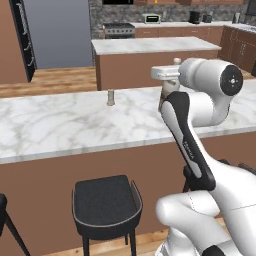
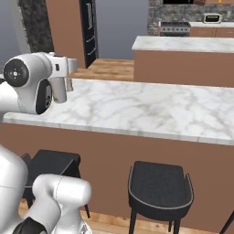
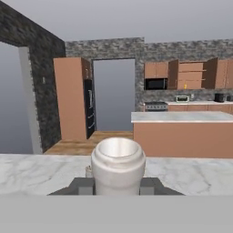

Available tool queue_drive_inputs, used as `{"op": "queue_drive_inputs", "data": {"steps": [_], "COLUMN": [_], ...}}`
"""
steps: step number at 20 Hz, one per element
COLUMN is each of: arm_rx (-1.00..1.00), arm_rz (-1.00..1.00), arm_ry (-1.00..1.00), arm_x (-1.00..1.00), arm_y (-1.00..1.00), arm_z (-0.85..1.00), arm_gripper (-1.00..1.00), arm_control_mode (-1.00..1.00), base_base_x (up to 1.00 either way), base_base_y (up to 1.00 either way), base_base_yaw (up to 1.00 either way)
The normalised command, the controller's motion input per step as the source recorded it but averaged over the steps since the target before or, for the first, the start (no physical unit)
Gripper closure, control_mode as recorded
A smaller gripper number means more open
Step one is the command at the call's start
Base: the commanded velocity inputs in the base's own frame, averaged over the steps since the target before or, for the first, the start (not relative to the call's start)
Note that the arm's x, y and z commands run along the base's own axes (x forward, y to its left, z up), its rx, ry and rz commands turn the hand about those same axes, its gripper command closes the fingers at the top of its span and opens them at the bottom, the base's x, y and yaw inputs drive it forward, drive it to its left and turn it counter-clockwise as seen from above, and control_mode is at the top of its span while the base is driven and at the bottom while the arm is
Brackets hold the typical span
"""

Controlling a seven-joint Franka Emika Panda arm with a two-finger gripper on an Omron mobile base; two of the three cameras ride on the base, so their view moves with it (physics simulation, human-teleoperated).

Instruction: Open the cabinet directly in front. Then move the liquor and the cup to the dining counter with the candle on it.

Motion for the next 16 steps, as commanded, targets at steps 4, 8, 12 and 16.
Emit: {"op": "queue_drive_inputs", "data": {"steps": [4,8,12,16], "arm_rx": [0.0,0.0,0.0,0.0], "arm_rz": [0.0,0.0,0.0,0.0], "arm_ry": [-0.02,0.0,0.0,0.01], "arm_x": [0.06,0.23,0.53,0.53], "arm_y": [0.05,0.05,0.0,0.0], "arm_z": [-0.17,-0.01,0.0,0.0], "arm_gripper": [1.0,1.0,1.0,1.0], "arm_control_mode": [-1.0,-1.0,-1.0,-1.0], "base_base_x": [0.0,0.0,0.0,0.0], "base_base_y": [0.0,0.0,0.0,0.0], "base_base_yaw": [0.0,0.0,0.0,0.0]}}
